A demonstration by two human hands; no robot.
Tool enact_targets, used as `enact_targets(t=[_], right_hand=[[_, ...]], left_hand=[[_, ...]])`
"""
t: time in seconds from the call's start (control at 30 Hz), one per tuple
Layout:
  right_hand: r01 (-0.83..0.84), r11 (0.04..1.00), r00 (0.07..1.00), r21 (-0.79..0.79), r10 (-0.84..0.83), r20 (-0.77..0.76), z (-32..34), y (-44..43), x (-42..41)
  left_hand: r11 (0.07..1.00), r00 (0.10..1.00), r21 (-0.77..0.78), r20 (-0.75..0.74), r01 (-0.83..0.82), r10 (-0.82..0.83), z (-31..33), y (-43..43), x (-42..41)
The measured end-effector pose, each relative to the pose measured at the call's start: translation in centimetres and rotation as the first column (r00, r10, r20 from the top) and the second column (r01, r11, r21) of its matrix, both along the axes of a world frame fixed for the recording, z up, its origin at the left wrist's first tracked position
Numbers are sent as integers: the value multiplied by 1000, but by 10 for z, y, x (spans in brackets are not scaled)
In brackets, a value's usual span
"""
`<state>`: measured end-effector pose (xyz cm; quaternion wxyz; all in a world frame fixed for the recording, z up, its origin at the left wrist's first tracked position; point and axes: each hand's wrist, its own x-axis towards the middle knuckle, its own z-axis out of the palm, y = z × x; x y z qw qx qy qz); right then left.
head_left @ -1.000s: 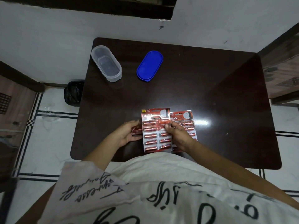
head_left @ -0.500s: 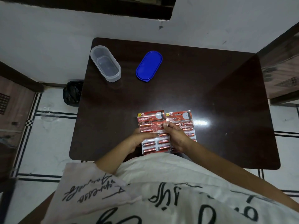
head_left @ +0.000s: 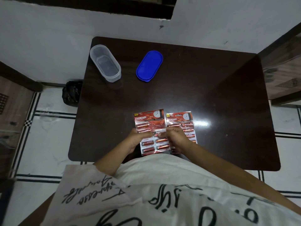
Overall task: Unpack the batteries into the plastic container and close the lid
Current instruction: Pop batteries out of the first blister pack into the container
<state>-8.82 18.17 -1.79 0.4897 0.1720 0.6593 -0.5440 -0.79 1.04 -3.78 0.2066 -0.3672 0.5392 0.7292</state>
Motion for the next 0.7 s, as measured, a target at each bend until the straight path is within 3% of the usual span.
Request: enact_targets(t=[0.23, 0.47, 0.7], right_hand=[[99, 994, 984, 42, -91, -152, -1, -9, 5], [103, 993, 995, -60, -103, -7, -8, 1, 4], [142, 987, 989, -75, -138, 51, -9, 1, -2]], left_hand=[[999, 999, 20, -20, -28, 29, -2, 5, -1], [998, 998, 26, 24, -54, 53, 3, 3, -4], [897, 921, 219, 163, -383, 354, 6, 5, 2]])
